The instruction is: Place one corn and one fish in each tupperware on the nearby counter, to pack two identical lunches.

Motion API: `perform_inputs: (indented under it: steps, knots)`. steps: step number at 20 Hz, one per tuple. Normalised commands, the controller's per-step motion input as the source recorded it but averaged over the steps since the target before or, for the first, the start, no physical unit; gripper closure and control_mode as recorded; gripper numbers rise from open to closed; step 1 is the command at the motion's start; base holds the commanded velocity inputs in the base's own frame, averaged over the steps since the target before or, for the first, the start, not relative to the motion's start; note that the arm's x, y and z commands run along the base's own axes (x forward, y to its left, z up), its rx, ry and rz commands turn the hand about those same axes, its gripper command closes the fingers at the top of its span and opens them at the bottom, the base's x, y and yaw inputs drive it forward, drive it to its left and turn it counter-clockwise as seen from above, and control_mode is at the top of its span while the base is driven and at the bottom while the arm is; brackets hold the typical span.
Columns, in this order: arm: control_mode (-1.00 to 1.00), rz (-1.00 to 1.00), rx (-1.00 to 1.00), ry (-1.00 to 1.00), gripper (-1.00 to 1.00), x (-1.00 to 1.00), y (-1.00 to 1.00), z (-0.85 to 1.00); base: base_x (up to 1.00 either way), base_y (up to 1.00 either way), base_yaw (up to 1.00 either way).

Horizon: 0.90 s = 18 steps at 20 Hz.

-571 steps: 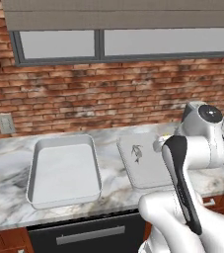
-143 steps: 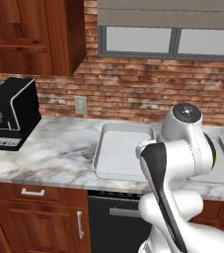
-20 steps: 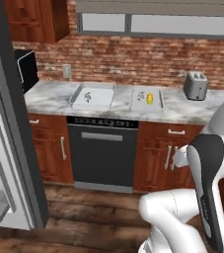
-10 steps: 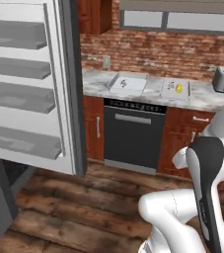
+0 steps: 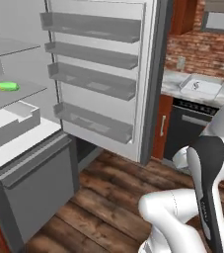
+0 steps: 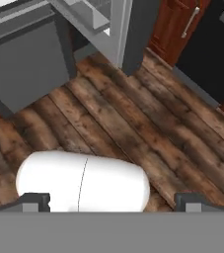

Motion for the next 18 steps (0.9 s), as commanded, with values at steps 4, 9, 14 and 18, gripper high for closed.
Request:
perform_inputs:
  steps: [4,9,14,18]
  knots:
    - [1.0,0.0,0.0,0.0,-1.0,0.0,0.0,0.0,0.07,0.98,0.5]
    - [1.0,0.0,0.0,0.0,-1.0,0.0,0.0,0.0,0.46,0.73,0.48]
    - [1.0,0.0,0.0,0.0,-1.0,0.0,0.0,0.0,0.7,-0.06,0.36]
    - [1.0,0.0,0.0,0.0,-1.0,0.0,0.0,0.0,0.54,-0.24,0.29]
